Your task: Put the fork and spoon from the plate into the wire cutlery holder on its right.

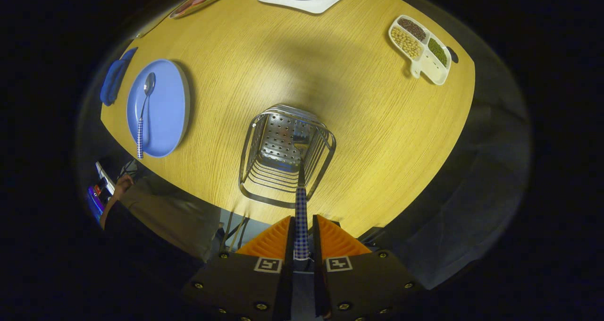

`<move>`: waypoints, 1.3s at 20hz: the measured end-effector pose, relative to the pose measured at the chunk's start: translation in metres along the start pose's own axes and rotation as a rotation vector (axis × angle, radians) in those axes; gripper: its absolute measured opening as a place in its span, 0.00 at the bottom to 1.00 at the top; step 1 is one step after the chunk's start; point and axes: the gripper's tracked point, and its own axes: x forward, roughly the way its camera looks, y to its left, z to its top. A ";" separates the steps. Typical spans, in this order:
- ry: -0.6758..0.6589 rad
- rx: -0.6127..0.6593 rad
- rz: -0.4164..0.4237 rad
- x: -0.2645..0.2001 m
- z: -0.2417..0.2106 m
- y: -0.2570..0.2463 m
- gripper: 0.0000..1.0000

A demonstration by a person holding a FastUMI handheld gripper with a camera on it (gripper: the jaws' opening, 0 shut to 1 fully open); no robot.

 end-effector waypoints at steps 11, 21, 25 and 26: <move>-0.201 0.087 0.008 -0.032 -0.021 0.024 0.26; -0.348 0.106 0.083 -0.037 -0.031 0.106 0.27; -0.383 0.120 0.146 -0.024 -0.020 0.151 0.26; -0.384 0.116 0.153 -0.020 -0.018 0.161 0.26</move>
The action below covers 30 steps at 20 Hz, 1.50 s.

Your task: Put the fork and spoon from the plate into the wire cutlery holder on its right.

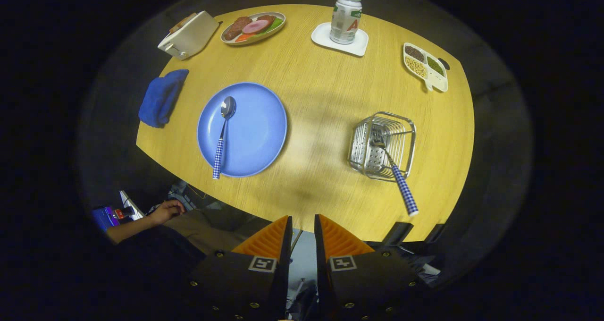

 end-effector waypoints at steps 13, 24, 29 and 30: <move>0.011 -0.097 0.038 0.046 0.003 0.092 0.27; 0.011 -0.113 0.071 0.061 0.035 0.130 0.26; -0.007 -0.081 0.085 0.076 0.051 0.147 0.27; -0.017 -0.063 0.085 0.079 0.055 0.149 0.27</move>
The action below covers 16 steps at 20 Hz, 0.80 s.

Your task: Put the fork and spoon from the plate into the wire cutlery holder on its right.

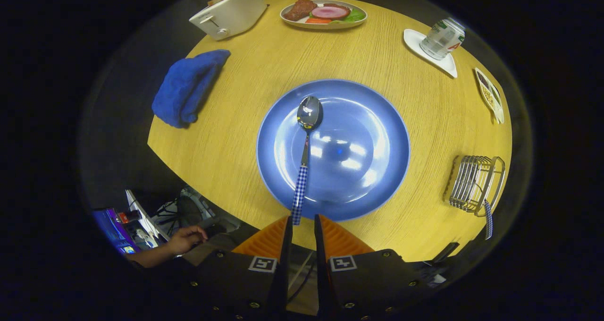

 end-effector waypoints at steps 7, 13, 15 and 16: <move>0.005 0.057 -0.009 0.022 0.013 0.000 0.26; 0.010 0.068 -0.009 0.034 0.018 0.004 0.27; 0.031 0.057 -0.018 0.040 0.016 0.002 0.27; 0.038 0.054 -0.020 0.042 0.016 0.001 0.27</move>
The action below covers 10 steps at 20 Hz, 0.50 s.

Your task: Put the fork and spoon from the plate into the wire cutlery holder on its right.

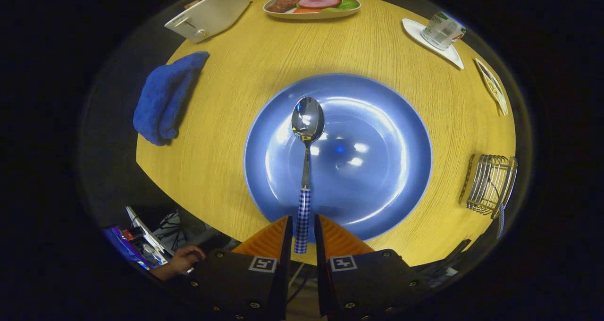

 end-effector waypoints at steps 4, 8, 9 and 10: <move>0.015 -0.013 -0.011 0.008 0.000 -0.003 0.26; 0.039 -0.059 -0.050 0.019 -0.004 -0.014 0.26; 0.046 -0.067 -0.049 0.020 -0.006 -0.014 0.26; 0.051 -0.075 -0.050 0.020 -0.008 -0.014 0.26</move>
